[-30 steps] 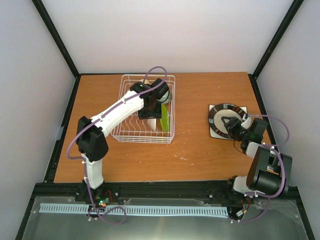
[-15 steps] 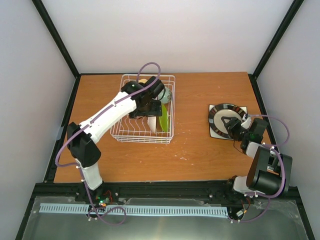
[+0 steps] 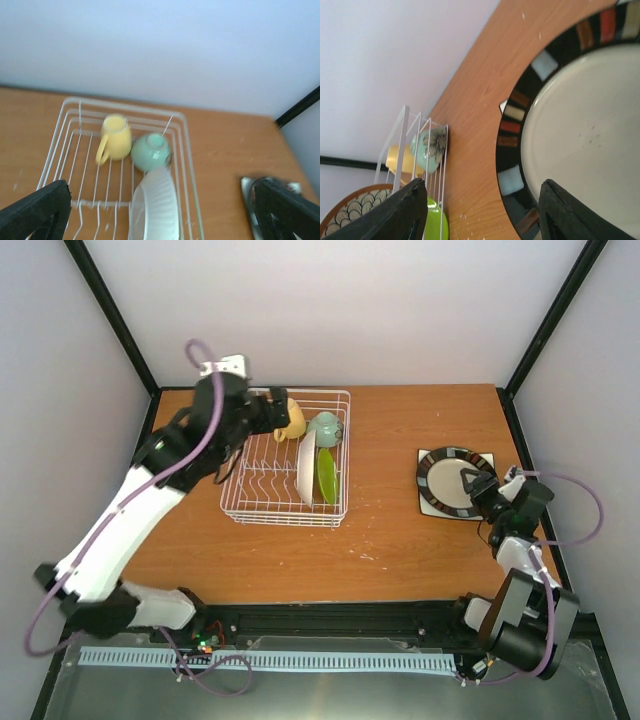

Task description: Load the mixed dishes into the dish rack

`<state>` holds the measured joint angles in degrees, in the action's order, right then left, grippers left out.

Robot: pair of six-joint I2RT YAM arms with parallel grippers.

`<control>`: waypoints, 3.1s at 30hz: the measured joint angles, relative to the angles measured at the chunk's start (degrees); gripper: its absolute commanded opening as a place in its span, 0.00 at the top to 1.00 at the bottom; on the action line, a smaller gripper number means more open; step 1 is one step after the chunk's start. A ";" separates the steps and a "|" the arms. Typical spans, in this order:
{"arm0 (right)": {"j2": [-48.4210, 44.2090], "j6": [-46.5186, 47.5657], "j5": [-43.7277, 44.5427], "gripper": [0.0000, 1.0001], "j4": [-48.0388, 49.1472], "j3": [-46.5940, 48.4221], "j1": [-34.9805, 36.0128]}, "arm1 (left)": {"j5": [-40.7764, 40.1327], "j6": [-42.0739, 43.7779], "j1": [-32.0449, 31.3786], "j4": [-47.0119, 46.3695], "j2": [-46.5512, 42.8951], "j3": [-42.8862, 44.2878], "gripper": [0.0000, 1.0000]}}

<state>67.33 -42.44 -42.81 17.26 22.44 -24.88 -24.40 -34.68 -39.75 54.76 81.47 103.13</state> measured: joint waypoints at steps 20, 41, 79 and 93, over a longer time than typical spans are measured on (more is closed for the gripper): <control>6.54 4.26 -0.07 0.41 -14.99 4.83 -15.58 | 35.34 20.26 0.74 -35.98 14.10 -14.58 0.00; 12.02 7.58 -0.87 0.41 -26.05 13.16 -15.65 | 40.11 24.98 0.81 -40.22 16.44 -14.93 0.00; 25.42 3.98 6.27 0.61 -16.74 16.00 -5.09 | 38.47 26.29 3.72 -41.07 16.41 -18.38 0.00; 28.65 2.08 1.70 0.97 -8.31 16.20 -2.75 | 37.99 26.29 4.13 -41.09 16.61 -18.38 0.00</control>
<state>95.98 -40.36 -41.10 8.95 38.63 -27.64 13.58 -8.38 -35.62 13.67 98.08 84.75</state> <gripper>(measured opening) 0.055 0.997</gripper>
